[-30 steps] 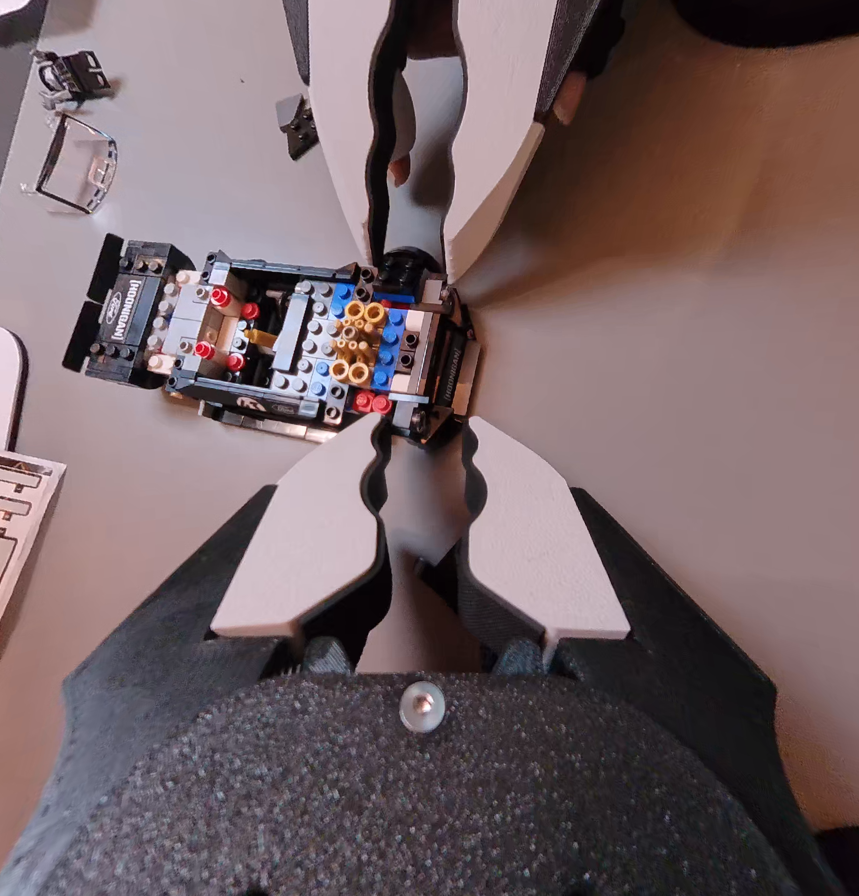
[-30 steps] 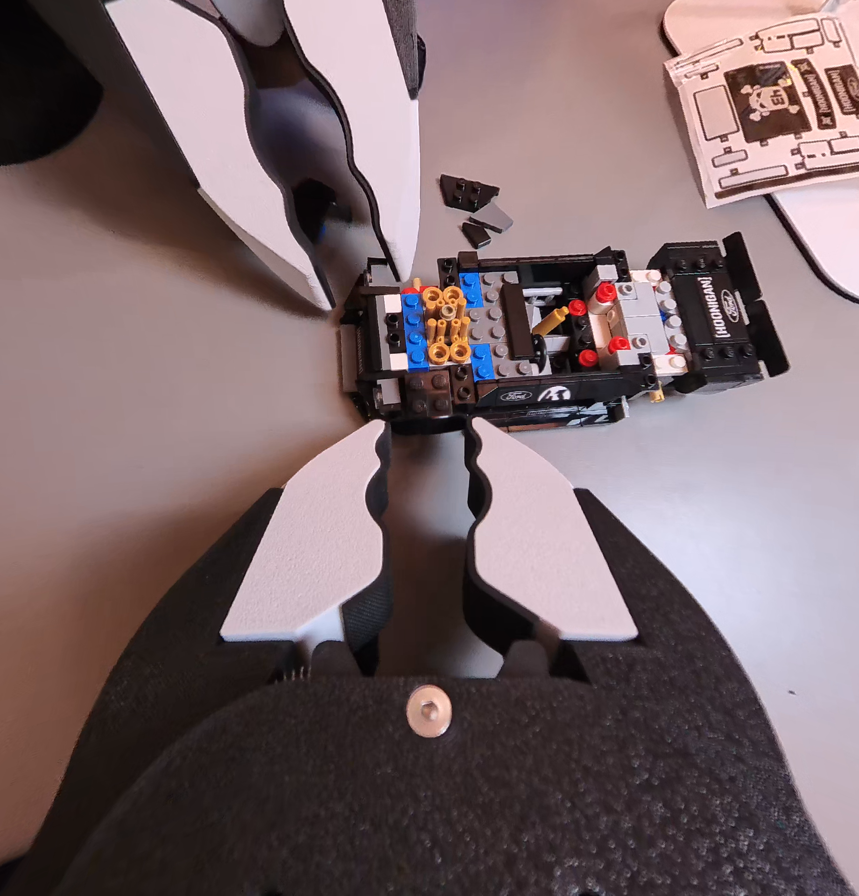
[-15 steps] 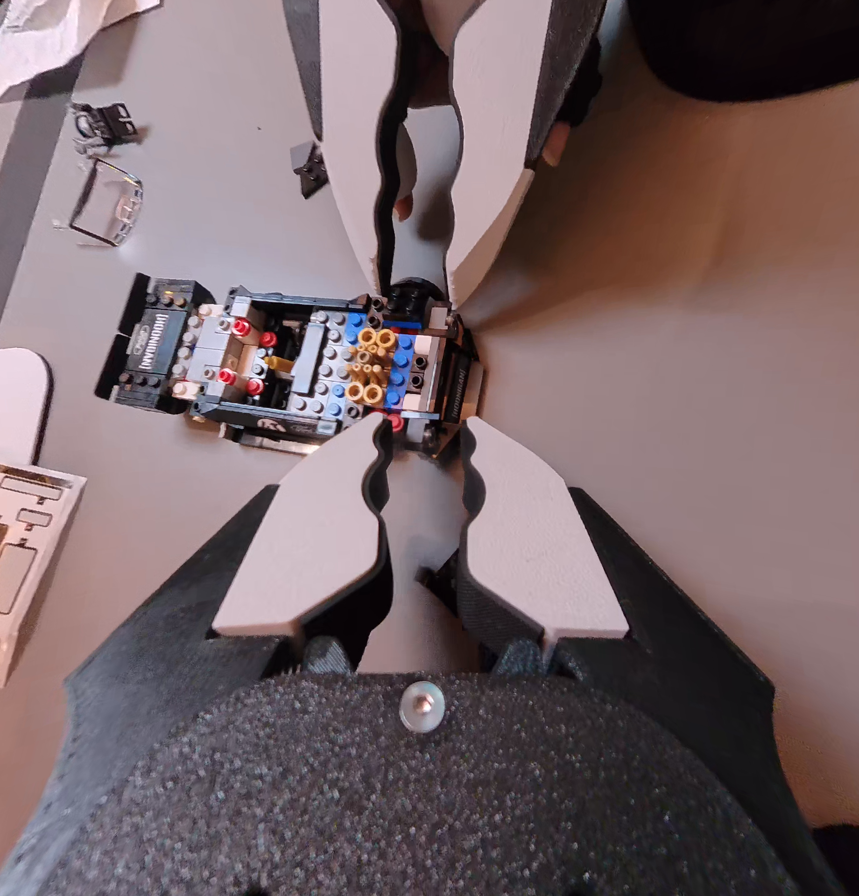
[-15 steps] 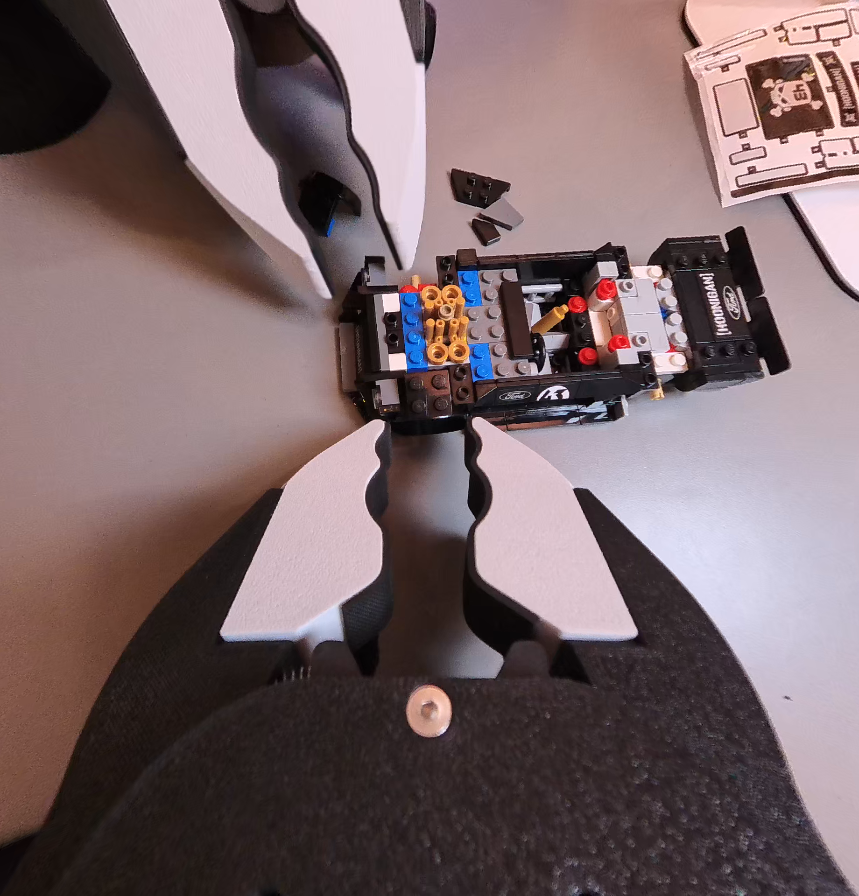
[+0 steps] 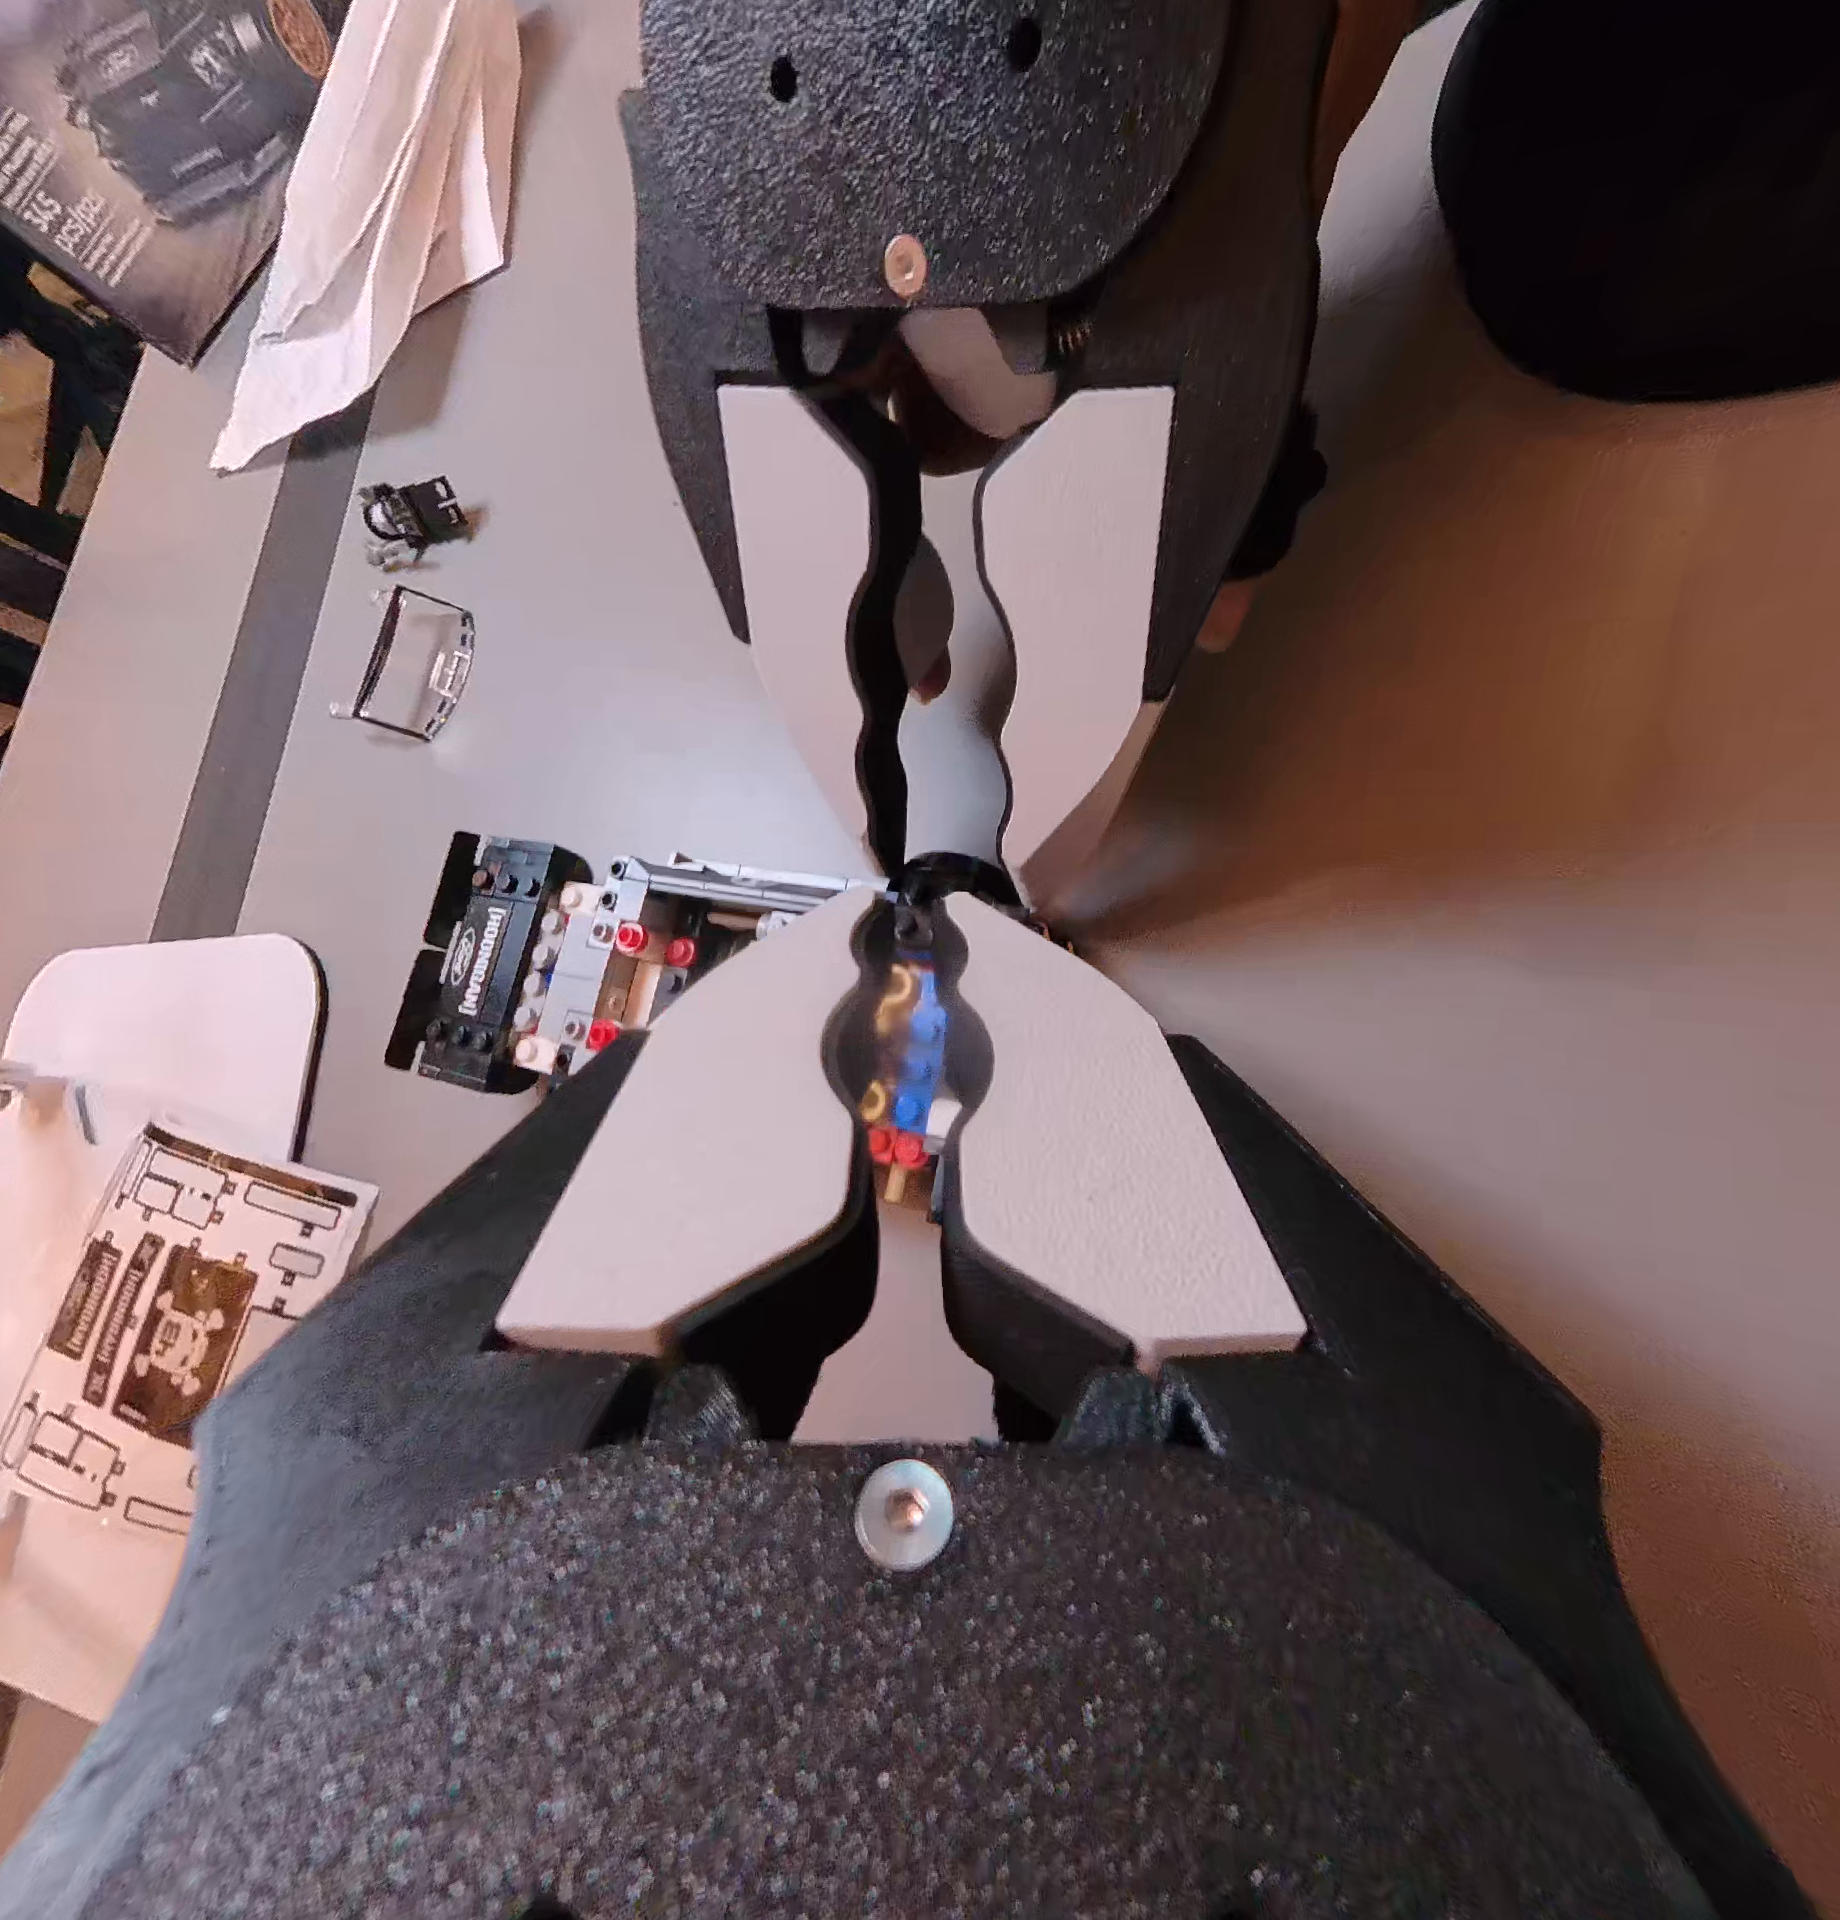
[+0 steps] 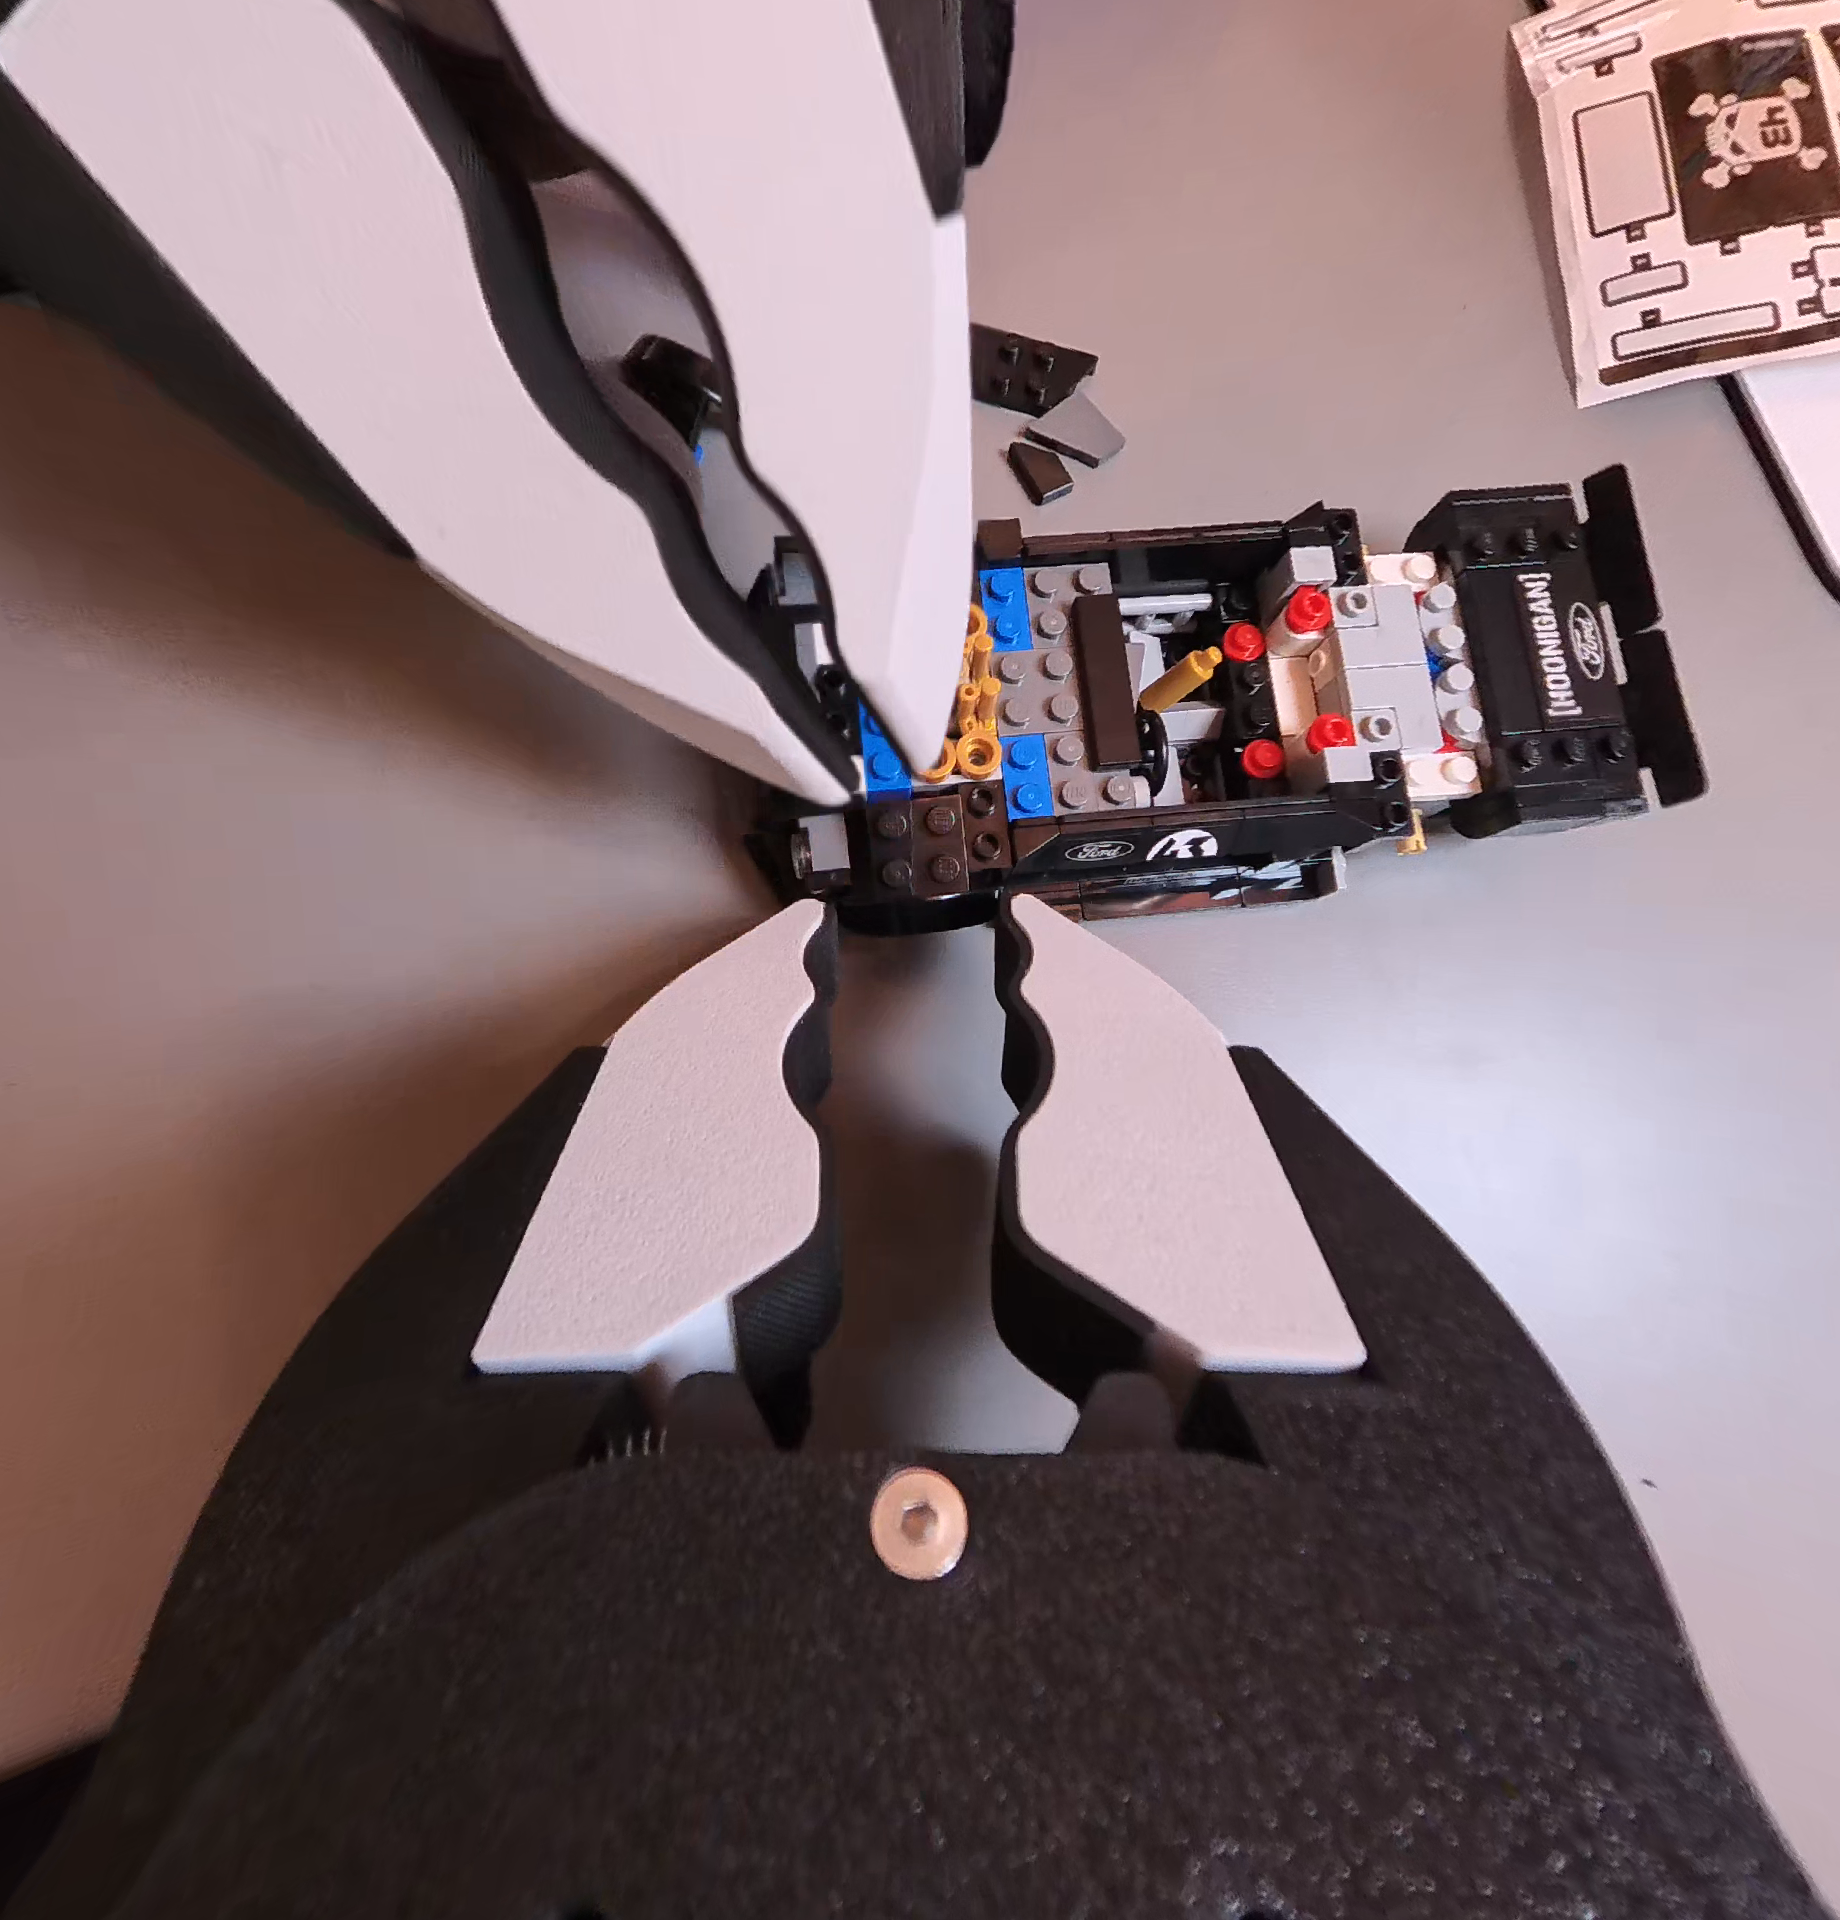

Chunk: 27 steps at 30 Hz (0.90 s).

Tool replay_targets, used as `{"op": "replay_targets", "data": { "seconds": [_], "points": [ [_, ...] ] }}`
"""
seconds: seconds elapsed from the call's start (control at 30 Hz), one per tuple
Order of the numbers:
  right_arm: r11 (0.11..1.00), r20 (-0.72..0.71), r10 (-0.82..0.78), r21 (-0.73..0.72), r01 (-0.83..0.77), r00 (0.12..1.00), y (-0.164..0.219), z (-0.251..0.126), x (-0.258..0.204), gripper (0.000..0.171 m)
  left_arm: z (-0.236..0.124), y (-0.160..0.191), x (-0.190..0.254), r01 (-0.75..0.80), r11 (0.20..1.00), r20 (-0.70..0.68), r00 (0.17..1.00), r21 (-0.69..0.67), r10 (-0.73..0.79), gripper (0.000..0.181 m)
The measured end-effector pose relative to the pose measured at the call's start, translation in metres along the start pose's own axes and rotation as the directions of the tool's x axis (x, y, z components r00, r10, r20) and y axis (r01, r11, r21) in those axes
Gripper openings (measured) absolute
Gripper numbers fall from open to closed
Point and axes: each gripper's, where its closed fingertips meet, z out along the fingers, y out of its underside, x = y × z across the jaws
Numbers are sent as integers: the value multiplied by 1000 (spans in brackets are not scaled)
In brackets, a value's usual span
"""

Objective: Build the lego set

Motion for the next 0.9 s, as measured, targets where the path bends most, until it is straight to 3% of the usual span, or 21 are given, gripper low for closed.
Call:
{"op": "replay_targets", "data": {
  "seconds": [0.27,0.63,0.77,0.9],
  "points": [
    [1000,-14,-7,-2,7,1000,-2,0,0,27,15,13,4,-66,990,-8,998,-125,66,0],
    [999,8,20,31,-20,1000,-3,0,-1,24,9,24,-1,-17,990,-7,1000,-137,16,0],
    [993,30,42,106,-45,999,-14,-8,-2,24,6,28,-1,14,993,-14,1000,-114,-15,0],
    [989,-16,-7,147,9,1000,-26,-10,2,24,9,45,-6,-7,985,14,1000,-174,10,0]
  ]
}}
